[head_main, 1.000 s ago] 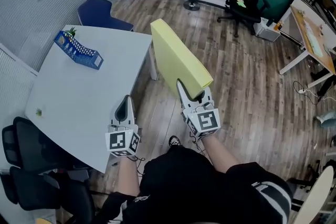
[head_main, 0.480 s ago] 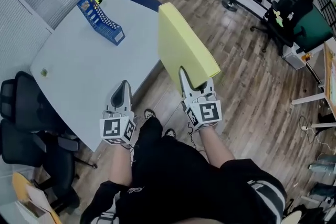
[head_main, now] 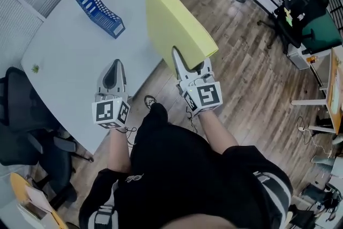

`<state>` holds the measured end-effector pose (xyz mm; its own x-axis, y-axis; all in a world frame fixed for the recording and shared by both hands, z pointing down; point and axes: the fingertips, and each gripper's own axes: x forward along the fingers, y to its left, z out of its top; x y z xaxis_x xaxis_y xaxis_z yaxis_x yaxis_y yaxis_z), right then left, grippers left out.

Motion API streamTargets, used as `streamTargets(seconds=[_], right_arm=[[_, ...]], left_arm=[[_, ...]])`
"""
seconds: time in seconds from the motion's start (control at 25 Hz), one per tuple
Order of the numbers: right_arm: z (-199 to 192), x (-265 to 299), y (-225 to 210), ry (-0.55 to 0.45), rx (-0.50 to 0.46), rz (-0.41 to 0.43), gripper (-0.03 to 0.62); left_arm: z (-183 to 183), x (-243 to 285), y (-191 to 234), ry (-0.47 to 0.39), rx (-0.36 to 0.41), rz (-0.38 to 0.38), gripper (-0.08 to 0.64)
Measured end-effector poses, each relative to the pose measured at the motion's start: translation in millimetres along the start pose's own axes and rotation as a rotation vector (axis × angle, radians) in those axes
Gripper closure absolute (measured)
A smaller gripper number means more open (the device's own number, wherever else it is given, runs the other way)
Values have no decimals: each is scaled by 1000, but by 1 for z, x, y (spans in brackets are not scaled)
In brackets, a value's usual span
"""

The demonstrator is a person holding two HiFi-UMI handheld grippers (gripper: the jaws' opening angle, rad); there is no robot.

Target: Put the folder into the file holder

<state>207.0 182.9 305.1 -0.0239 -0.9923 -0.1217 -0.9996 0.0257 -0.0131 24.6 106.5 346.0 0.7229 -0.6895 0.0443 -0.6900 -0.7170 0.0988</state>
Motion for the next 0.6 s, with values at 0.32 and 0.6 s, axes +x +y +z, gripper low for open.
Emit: streamTargets(seconds=[0.32,0.6], right_arm=[[-1,78,-16,31,-12,15,442],[-12,132,-12,48,-11,51,442]], left_arm=[[7,65,42,17,-24,6,563],[2,98,75,21,-51,18,563]])
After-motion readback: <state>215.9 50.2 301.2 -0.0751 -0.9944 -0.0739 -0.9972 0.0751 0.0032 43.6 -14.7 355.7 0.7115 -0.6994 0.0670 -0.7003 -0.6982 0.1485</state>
